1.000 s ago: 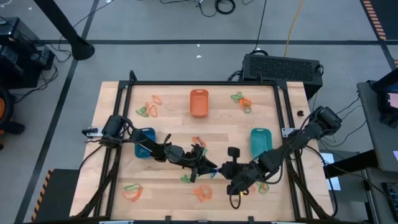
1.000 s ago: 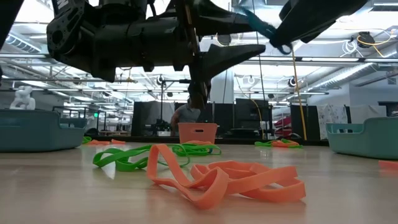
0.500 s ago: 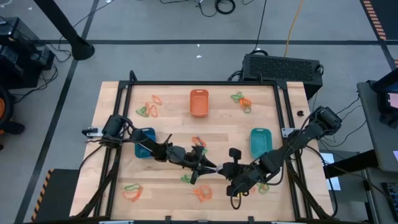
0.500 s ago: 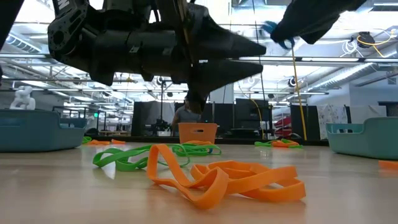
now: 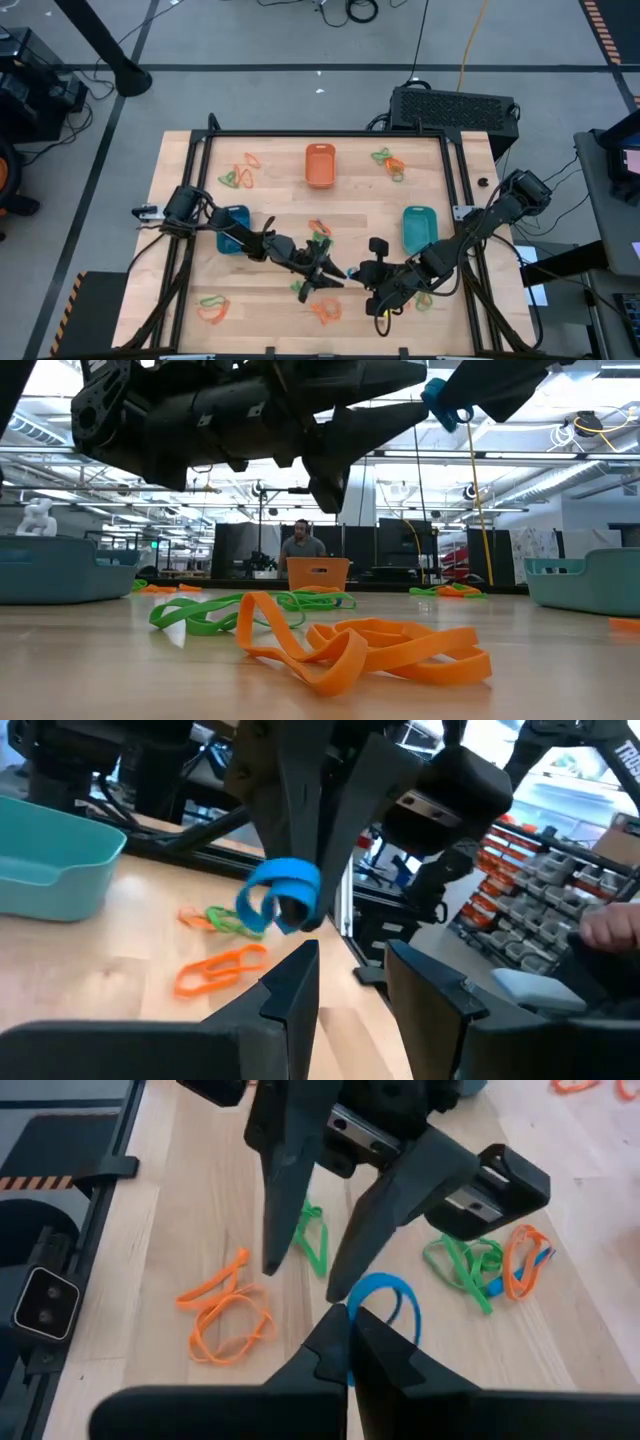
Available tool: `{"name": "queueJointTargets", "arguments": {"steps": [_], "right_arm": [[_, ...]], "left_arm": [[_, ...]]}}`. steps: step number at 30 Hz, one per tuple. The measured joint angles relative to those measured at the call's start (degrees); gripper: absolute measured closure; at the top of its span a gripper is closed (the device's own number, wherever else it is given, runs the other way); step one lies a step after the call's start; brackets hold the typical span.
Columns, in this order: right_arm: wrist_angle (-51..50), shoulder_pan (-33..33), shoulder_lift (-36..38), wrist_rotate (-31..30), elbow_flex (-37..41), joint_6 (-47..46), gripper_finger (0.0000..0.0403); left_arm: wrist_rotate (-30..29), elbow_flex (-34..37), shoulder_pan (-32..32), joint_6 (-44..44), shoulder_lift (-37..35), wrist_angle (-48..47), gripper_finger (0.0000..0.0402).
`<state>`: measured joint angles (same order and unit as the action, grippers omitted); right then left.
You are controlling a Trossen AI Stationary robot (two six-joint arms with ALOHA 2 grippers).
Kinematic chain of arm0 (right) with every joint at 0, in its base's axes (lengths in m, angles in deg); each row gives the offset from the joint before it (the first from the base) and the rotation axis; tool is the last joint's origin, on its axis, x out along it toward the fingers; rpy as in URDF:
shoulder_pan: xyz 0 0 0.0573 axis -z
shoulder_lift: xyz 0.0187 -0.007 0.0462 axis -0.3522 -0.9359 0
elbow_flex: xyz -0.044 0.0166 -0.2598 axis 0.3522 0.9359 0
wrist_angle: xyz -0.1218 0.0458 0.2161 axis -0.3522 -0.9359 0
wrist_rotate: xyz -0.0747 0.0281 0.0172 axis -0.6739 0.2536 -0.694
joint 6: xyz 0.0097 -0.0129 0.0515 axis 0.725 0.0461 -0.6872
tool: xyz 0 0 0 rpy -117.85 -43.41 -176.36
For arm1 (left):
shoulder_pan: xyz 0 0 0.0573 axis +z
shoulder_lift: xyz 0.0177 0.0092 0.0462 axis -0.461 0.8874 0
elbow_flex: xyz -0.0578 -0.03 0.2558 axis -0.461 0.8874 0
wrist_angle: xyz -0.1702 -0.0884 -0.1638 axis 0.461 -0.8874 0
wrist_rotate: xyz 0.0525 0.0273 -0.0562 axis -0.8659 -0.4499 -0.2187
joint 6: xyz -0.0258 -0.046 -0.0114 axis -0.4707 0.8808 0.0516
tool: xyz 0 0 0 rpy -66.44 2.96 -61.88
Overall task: Sort rubber bands into baskets
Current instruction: Put the blue rubber band into the blue bin
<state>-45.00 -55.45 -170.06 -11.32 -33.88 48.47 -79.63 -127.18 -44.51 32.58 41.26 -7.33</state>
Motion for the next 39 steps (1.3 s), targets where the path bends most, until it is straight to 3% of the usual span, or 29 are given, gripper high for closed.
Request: {"name": "queueJointTargets", "arguments": {"steps": [19,33,36,39], "right_arm": [[0.1,1.8,-0.5,0.3,0.0,1.0,0.0403],[0.1,1.9,-0.5,0.3,0.0,1.8,0.0403],[0.1,1.9,-0.5,0.3,0.0,2.2,0.0403],[0.1,1.9,-0.5,0.3,0.0,3.2,0.0402]], "left_arm": [[-5.9,0.0,0.0,0.5,0.0,3.7,0.0278],[-6.1,-1.8,0.0,0.4,0.0,3.6,0.028],[-6.5,-1.9,0.0,0.4,0.0,2.7,0.0305],[-6.8,-1.9,0.1,0.3,0.0,2.6,0.0365]]}}
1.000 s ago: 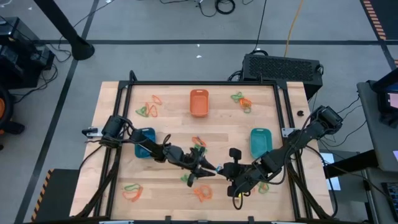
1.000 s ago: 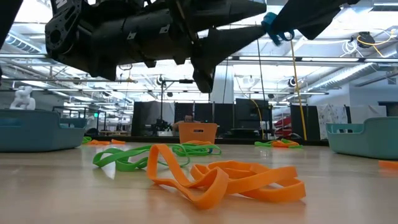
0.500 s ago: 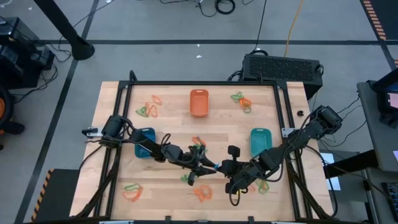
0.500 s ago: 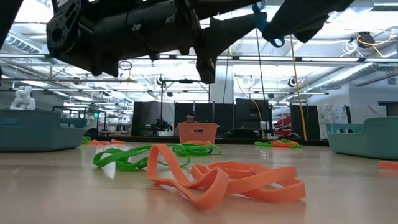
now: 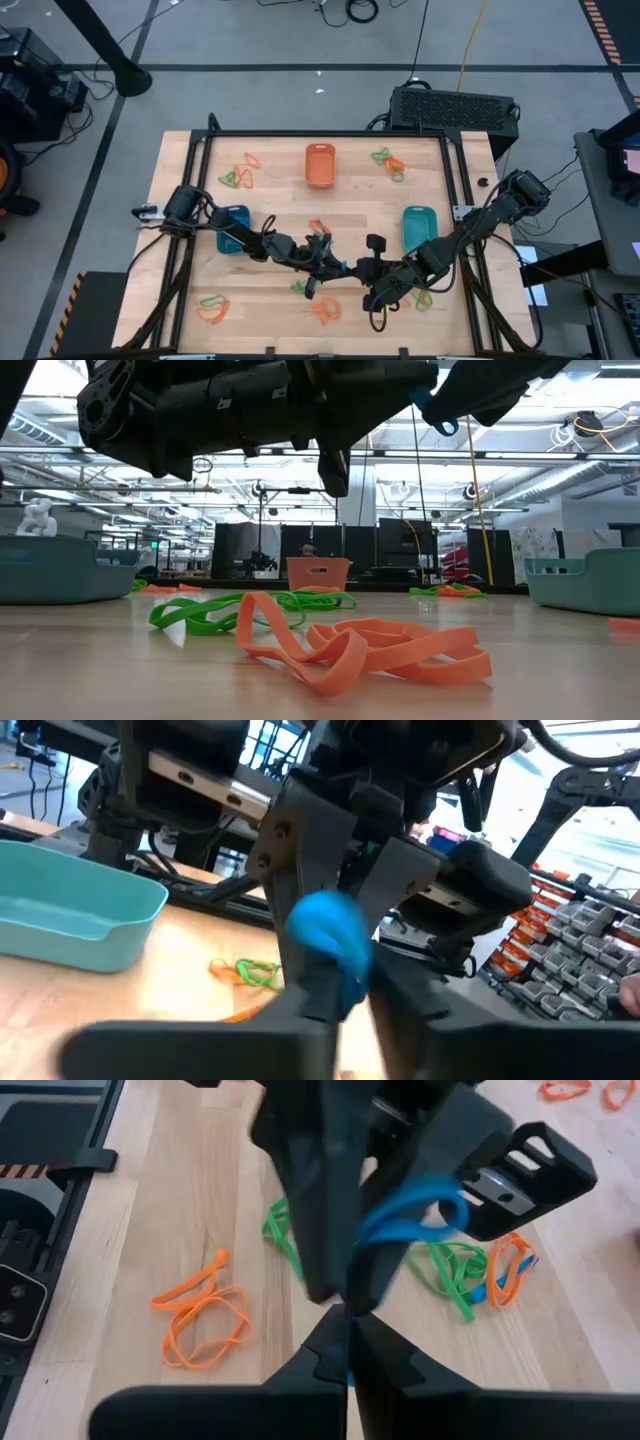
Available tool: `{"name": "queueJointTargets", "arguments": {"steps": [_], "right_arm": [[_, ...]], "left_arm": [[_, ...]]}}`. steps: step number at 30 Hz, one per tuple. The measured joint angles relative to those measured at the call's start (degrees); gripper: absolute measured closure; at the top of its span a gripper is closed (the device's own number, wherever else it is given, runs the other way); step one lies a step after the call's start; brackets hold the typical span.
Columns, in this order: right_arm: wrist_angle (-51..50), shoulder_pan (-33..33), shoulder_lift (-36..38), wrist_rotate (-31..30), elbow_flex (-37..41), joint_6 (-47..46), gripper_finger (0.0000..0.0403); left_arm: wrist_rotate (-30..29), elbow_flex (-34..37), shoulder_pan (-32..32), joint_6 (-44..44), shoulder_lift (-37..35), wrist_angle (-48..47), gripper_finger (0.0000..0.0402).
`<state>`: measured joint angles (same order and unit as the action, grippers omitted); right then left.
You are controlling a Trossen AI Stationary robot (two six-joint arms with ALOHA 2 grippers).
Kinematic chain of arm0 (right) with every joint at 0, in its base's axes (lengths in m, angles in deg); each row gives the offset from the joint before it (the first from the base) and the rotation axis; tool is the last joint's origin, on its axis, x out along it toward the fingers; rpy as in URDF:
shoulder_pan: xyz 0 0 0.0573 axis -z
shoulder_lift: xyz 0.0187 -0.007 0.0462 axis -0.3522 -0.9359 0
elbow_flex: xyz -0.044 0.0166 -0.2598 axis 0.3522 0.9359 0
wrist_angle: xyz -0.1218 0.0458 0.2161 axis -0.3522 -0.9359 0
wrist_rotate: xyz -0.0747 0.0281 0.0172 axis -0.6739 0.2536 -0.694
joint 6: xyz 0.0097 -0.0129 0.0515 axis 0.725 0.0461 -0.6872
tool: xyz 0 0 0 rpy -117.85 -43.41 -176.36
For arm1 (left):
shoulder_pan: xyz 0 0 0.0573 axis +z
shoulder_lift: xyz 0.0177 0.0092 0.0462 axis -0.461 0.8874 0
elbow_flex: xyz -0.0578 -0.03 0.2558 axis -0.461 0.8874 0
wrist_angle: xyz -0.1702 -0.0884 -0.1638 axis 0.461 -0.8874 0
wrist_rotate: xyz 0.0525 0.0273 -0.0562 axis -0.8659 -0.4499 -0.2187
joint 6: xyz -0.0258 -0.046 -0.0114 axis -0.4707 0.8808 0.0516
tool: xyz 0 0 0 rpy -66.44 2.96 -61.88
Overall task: Sort rubber bands into baskets
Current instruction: Put the blue rubber band into the blue bin
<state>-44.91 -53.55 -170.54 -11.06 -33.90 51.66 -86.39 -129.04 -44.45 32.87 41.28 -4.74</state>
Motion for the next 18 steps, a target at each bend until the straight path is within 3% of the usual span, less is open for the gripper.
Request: {"name": "queueJointTargets", "arguments": {"steps": [2,11,15,18], "right_arm": [[-0.1,0.0,0.0,0.0,0.0,0.8,0.0399],[-0.4,0.0,0.8,-0.3,0.0,3.9,0.0325],[-0.9,0.0,1.5,-0.4,-0.1,6.8,0.0294],[-2.0,0.0,1.5,-0.3,-0.1,9.2,0.028]], "left_arm": [[0.0,0.0,0.0,-0.3,0.0,-0.3,0.0389],[-1.0,0.3,0.0,-1.6,-1.8,-4.4,0.0396],[-3.0,0.3,-0.3,-3.2,-7.2,-14.9,0.0398],[-6.8,0.3,-1.5,-3.2,-13.9,-32.2,0.0398]]}}
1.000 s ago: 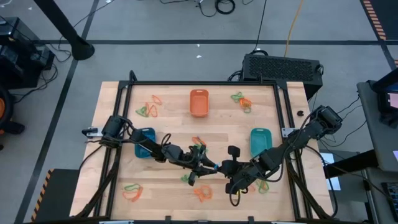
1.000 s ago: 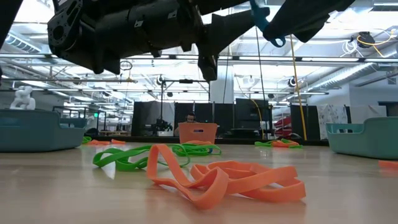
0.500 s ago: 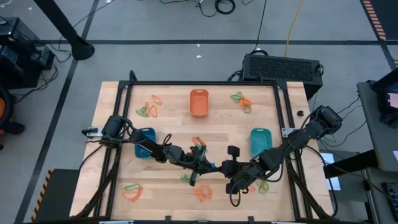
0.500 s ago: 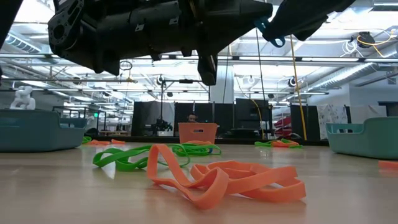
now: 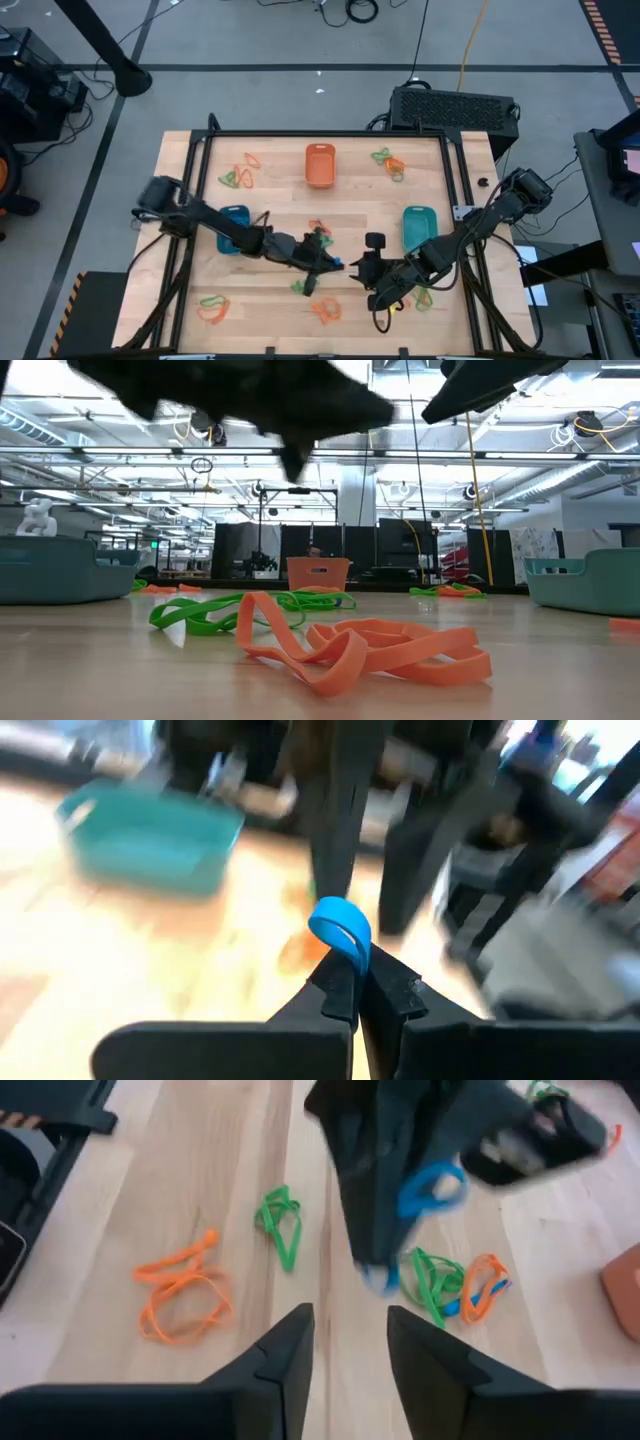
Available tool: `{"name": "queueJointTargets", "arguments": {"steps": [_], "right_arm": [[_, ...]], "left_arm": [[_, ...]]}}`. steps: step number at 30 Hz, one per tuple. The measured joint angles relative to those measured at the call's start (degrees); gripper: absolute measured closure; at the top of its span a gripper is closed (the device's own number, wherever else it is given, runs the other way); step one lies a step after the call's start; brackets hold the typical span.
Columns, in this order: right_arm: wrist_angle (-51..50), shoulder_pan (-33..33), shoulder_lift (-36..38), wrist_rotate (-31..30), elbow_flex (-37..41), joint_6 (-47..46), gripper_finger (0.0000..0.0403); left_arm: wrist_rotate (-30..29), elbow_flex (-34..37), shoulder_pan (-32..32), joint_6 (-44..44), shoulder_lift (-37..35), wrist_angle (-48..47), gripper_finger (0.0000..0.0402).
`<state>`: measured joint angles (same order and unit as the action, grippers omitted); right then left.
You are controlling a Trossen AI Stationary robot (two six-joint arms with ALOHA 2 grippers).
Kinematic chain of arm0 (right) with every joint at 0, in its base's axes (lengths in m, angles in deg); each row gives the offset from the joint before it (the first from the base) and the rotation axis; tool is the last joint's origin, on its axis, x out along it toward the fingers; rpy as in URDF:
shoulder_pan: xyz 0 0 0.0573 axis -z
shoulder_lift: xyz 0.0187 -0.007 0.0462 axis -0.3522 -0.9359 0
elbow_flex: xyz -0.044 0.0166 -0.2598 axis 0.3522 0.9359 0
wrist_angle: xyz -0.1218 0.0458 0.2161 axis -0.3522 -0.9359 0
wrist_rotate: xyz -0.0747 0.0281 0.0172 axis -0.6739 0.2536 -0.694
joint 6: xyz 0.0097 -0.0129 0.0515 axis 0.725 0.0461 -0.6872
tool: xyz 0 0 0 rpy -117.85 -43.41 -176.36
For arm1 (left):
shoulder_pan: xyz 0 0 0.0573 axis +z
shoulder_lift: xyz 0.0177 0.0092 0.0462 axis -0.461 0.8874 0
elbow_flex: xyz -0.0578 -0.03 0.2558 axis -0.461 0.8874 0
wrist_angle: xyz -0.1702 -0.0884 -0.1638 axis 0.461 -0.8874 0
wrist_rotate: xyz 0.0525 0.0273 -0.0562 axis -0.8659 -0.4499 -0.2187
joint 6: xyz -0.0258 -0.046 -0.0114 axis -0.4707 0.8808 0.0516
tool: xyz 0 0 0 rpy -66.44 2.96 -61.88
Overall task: Sort rubber bands into baskets
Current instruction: Put the blue rubber band into the blue bin
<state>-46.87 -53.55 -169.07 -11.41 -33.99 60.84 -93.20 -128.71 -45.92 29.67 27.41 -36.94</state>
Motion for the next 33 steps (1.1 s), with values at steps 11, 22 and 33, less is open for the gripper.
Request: {"name": "queueJointTargets", "arguments": {"steps": [11,22,33], "right_arm": [[-3.4,-0.2,0.0,0.6,0.0,-0.5,0.0275],[-2.0,2.4,0.0,-11.6,0.0,4.2,0.0275],[-1.8,9.5,0.0,-16.0,0.1,1.5,0.0275]], "left_arm": [[-21.8,0.0,-11.2,28.5,-30.8,-72.2,0.0399],[-22.9,3.6,-18.1,58.8,-32.6,-102.2,0.0399],[-17.0,10.4,-18.1,60.4,-30.3,-99.3,0.0399]]}}
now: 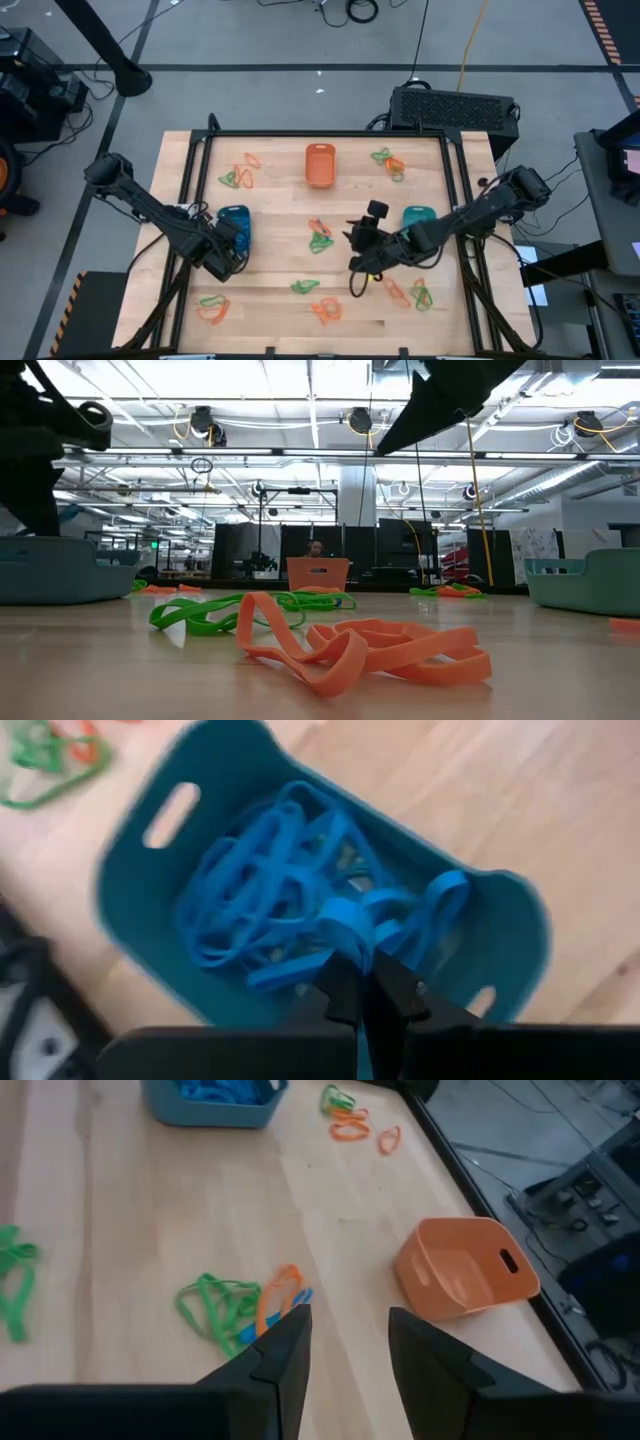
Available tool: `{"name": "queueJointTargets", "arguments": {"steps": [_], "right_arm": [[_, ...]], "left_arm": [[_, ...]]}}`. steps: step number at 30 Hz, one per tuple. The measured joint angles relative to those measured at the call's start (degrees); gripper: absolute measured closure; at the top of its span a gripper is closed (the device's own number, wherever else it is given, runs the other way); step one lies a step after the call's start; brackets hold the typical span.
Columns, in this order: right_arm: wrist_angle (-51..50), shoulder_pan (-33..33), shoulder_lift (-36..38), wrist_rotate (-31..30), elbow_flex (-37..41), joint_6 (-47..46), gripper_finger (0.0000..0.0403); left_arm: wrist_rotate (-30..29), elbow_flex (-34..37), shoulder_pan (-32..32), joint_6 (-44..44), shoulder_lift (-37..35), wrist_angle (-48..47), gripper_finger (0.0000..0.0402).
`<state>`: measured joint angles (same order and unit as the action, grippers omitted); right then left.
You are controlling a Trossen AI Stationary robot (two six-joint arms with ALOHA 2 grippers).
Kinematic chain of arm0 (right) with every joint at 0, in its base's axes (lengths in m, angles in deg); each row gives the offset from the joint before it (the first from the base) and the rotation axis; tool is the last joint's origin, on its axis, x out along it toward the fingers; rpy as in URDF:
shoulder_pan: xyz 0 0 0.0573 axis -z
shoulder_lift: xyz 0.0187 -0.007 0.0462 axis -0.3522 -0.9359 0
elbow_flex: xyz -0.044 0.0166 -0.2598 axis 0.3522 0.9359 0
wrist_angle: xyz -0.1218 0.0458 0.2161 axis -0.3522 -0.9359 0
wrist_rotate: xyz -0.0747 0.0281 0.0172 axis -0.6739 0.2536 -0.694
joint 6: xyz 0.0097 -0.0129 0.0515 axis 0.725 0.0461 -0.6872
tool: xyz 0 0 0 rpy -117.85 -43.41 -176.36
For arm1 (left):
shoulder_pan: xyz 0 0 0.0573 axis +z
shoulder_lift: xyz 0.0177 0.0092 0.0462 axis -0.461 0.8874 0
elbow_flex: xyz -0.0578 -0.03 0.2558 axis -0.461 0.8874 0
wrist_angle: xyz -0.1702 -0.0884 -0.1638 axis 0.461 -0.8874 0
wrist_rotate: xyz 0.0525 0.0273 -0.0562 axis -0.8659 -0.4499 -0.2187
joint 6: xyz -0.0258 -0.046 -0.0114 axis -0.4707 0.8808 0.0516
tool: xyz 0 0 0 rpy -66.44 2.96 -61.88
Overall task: Sort rubber bands into baskets
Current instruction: Put the blue rubber band into the blue bin
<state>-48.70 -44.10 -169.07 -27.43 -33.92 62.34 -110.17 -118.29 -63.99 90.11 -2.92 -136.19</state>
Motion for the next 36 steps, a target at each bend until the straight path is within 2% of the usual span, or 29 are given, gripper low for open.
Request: {"name": "queueJointTargets", "arguments": {"steps": [9,17,23,28,36], "right_arm": [[0.0,1.8,0.0,1.3,0.0,-0.1,0.0275],[-9.2,3.3,0.0,1.4,0.2,-7.9,0.0275],[-9.4,2.2,-0.1,-0.3,3.8,-11.9,0.0275],[-9.2,2.2,-0.1,-0.2,6.5,-13.9,0.0275],[-9.2,2.1,-0.1,-0.1,6.8,-13.5,0.0275]], "left_arm": [[0.8,4.9,0.3,0.0,0.0,7.9,0.04],[2.2,7.4,1.4,1.1,0.0,7.9,0.0383],[2.2,7.4,1.5,-0.4,0.0,6.7,0.0359],[2.0,5.7,2.8,-4.7,-0.1,4.8,0.0317],[2.1,-3.0,6.5,-12.8,-0.2,-1.9,0.0234]]}}
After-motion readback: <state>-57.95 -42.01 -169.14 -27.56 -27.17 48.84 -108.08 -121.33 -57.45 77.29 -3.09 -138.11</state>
